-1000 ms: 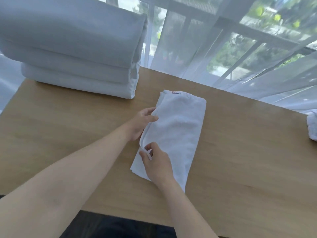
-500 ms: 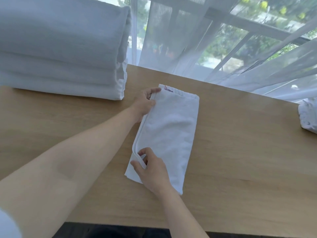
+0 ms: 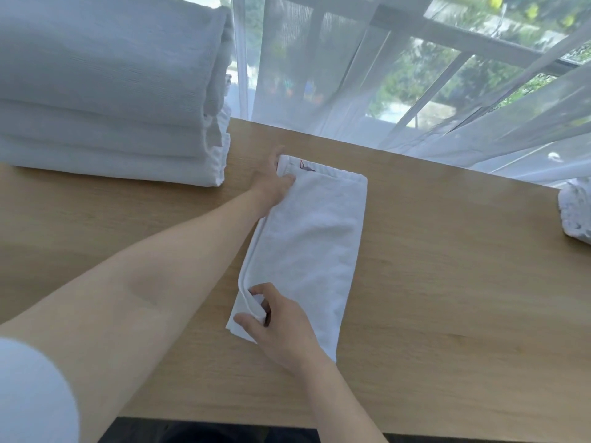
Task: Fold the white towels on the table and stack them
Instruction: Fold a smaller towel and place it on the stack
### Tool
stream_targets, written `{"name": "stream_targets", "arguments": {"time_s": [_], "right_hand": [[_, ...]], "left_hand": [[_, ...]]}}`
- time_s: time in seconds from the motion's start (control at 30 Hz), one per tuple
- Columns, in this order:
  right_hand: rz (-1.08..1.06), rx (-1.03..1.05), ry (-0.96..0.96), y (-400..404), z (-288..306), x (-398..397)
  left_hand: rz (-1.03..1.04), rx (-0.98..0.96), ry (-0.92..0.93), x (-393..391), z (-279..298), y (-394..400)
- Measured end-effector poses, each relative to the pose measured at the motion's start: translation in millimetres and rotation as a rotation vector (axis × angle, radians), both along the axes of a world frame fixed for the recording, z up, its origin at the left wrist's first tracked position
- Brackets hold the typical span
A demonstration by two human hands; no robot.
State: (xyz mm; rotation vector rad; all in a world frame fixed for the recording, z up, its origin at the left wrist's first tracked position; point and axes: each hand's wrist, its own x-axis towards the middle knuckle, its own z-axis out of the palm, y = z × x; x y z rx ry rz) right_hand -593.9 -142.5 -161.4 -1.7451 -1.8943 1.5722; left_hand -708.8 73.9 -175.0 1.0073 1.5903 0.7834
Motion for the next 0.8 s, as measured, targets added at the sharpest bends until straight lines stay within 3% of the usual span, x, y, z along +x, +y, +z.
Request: {"name": "stream_targets", "arguments": {"time_s": [0.27, 0.43, 0.6, 0.8], "right_hand": [[0.001, -0.023, 0.011, 2.1, 2.5, 1.6], [-0.009, -0.008, -0.004, 0.0, 0.8, 0.1], [-0.020, -0.012, -0.002, 2.9, 1.0, -2.1], [-0.058, -0.031, 0.009, 3.0, 6.3, -10.1]], "left_hand": [[0.079, -0.057, 0.043, -0.5, -8.0, -0.5], [0.083, 0.066, 0.171, 0.0, -3.6, -0.3], [0.059, 0.049, 0.279, -1.6, -4.3, 0.2], [0.059, 0.107, 0.270, -3.3, 1.2, 12.5]]}}
